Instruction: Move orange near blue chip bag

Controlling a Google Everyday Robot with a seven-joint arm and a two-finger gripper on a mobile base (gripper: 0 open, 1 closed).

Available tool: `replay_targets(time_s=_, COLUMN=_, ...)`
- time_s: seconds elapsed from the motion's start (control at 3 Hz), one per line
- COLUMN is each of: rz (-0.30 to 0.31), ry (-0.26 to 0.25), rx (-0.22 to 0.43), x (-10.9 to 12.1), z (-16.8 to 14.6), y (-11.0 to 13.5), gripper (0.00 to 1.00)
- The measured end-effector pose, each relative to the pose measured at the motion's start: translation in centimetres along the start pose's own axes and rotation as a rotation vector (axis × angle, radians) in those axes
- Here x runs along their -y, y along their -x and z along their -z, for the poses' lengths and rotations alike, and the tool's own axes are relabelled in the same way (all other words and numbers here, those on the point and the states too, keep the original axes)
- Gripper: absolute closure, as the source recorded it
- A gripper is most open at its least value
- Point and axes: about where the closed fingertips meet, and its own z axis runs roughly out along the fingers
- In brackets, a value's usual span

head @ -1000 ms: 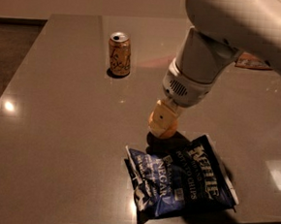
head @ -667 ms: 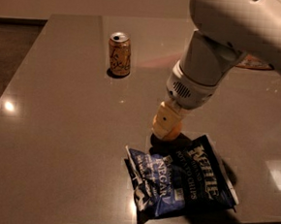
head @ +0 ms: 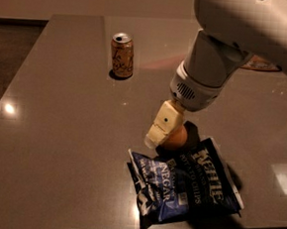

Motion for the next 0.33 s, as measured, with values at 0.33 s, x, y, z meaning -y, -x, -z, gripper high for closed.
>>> replay_targets(time_s=0.33, rz=0.000, ry=0.000, rx=0.000, x=0.00, z=0.00, y=0.00, gripper=0.00)
